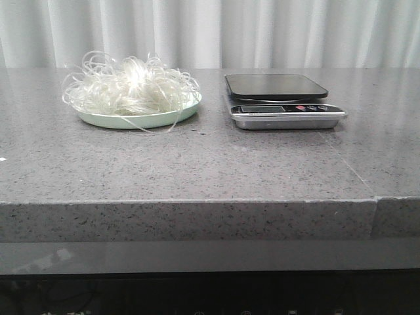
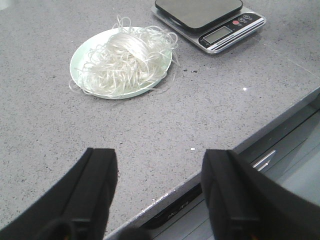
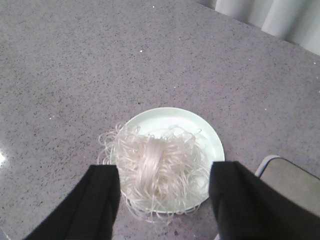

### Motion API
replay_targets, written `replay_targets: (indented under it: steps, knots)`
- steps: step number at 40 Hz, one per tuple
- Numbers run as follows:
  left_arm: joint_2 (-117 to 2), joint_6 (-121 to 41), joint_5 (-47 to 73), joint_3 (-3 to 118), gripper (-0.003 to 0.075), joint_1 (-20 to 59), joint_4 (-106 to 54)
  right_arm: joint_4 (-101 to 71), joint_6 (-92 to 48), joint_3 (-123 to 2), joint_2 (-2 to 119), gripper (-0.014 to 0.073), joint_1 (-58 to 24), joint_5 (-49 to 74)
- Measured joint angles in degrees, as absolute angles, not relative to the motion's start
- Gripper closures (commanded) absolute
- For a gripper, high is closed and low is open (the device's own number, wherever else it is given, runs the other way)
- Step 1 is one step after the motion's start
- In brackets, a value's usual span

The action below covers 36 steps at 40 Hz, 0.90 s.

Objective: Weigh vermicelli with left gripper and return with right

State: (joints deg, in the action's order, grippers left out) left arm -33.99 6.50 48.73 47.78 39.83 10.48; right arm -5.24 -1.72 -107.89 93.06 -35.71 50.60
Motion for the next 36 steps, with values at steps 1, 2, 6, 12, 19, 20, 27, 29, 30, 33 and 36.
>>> replay_targets:
  steps: [1, 2, 6, 12, 19, 20, 27, 29, 30, 33, 36]
  knots:
    - [-33.99, 6.50, 48.73, 47.78, 0.0261, 39.83, 10.48, -5.12, -1.72, -105.60, 91.20, 0.0085, -35.71, 49.31]
    - [-33.99, 6.50, 48.73, 47.78, 0.0260, 39.83, 10.48, -5.12, -1.72, -102.53, 89.35, 0.0085, -35.71, 47.96]
    - [-33.99, 6.50, 48.73, 47.78, 0.0260, 39.83, 10.48, -5.02, -1.62, -92.12, 82.76, 0.0085, -35.71, 43.63]
    - [-33.99, 6.50, 48.73, 47.78, 0.0260, 39.83, 10.48, -4.93, -1.58, -79.62, 73.06, 0.0085, -35.26, 40.49]
    - [-33.99, 6.50, 48.73, 47.78, 0.0260, 39.83, 10.48, -4.66, -1.58, -68.72, 62.89, 0.0085, -33.33, 40.23]
    - [-33.99, 6.50, 48.73, 47.78, 0.0261, 39.83, 10.48, -4.55, -1.58, -67.61, 61.79, 0.0085, -33.08, 40.23]
    - [-33.99, 6.50, 48.73, 47.78, 0.0260, 39.83, 10.48, -4.27, -1.58, -59.83, 53.61, 0.0085, -33.02, 40.19]
    - [-33.99, 6.50, 48.73, 47.78, 0.0261, 39.83, 10.48, -4.16, -1.48, -58.11, 51.71, 0.0085, -33.02, 40.45]
    - [-33.99, 6.50, 48.73, 47.78, 0.0260, 39.83, 10.48, -4.16, -1.48, -57.21, 50.75, 0.0085, -33.02, 40.70]
    - [-33.99, 6.50, 48.73, 47.78, 0.0260, 39.83, 10.48, -4.16, -1.48, -55.36, 48.55, 0.0085, -33.02, 41.57]
    - [-33.99, 6.50, 48.73, 47.78, 0.0260, 39.83, 10.48, -4.16, -1.48, -53.75, 46.35, 0.0085, -33.02, 42.27]
